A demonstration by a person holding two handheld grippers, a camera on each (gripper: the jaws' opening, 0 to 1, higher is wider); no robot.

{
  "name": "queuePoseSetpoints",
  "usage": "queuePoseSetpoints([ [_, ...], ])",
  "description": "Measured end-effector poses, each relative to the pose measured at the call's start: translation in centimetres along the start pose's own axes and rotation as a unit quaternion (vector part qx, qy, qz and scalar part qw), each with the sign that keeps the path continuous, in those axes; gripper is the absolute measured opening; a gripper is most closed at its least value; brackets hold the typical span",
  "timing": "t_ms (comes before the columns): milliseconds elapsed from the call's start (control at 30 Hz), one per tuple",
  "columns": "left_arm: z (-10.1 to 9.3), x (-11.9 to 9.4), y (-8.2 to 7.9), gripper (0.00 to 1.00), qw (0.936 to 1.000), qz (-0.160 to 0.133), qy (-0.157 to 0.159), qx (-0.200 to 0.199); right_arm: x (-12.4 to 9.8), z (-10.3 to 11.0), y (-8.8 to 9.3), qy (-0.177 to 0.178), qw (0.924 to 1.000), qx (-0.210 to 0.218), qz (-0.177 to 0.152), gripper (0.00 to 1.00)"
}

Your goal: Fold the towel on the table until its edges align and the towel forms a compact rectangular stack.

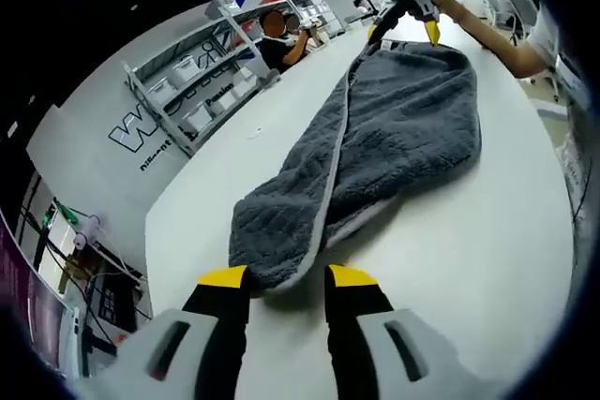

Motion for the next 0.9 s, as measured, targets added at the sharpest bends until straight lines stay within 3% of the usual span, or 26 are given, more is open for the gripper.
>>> queuePoseSetpoints([
  [100, -0.1, 0.2, 0.2, 0.24, 0.9999, 0.007, 0.007, 0.008, 0.0, 0.0, -0.1, -0.001, 1.0, -0.002, -0.002, 0.92],
  [333, 0.9, 0.4, 0.5, 0.2, 0.9998, -0.007, -0.018, -0.006, 0.1, 0.0, 0.0, -0.002, 1.0, -0.003, 0.004, 0.94],
  [533, 1.0, 0.2, 0.0, 0.1, 0.9992, -0.033, -0.014, -0.019, 0.0, 0.0, 0.0, -0.001, 1.0, -0.003, 0.004, 0.94],
  [700, 0.8, 0.1, -0.7, 0.07, 0.9994, -0.028, -0.012, -0.016, 0.0, 0.1, 0.0, 0.0, 1.0, -0.004, 0.003, 0.95],
  [900, 1.2, -0.9, -2.3, 0.06, 0.9961, -0.05, 0.019, -0.07, 0.1, 0.7, 0.0, -0.014, 0.9999, -0.009, -0.004, 0.96],
])
Point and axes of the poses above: the point that each gripper's makers call its tool centre point, and the gripper's own axes: x roughly forward along the fingers, z roughly to its left, y roughly out of its underside, the point moved 10 cm from there along -x, roughly backward along the fingers, and after that the axes turned 6 degrees about z, right-handed, at the moved point
